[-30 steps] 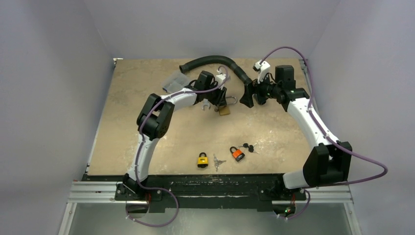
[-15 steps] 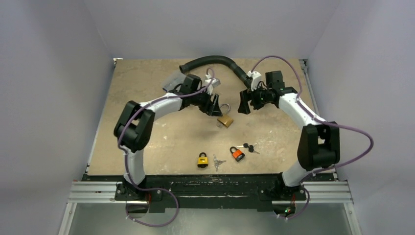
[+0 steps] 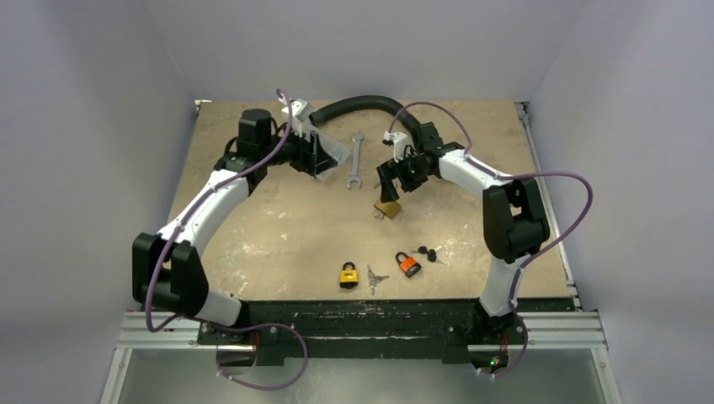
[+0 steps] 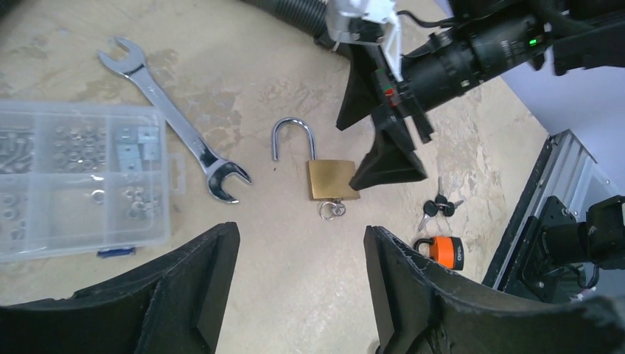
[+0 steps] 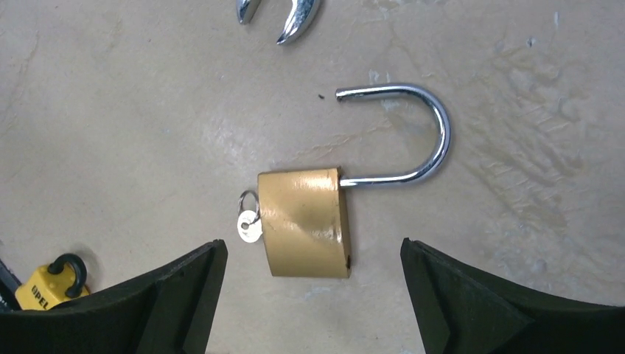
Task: Lock with the key
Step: Move the lock to the center of the board.
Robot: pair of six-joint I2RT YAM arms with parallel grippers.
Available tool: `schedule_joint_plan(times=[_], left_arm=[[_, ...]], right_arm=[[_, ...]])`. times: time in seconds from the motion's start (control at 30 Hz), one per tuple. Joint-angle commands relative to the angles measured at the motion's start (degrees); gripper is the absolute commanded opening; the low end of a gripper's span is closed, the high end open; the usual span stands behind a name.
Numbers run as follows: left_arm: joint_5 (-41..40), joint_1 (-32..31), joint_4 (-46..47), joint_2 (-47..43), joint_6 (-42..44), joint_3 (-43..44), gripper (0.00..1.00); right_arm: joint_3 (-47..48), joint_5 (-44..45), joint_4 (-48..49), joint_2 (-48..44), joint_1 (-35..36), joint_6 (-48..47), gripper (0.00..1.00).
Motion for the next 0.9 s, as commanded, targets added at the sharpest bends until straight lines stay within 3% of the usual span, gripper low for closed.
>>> schedule_joint_plan(times=[0.0,0.27,0.6,0.87], left_arm=[[-0.32,1.99,-3.21,-5.61,1.47,0.48,0.68],[-0.04,2.95,-9.19,-7.11,3.89,4.92,0.73],[1.02,3.18,-7.46,-6.41,2.23,5.42,0.73],[1.25,3.39,-6.95,-6.25,2.2,4.81,0.73]], right_arm=[[5.68,3.0,1.28,3.31,0.6,2.4,0.99],[12.1,3.4,-1.3,10.55,3.03,3.34,0.99],[18.94,-1.25,-2.86,15.68,7.97,1.04,0.96],[15.91,-0.81,-4.5,12.28,13.08,-6.23,0.94]])
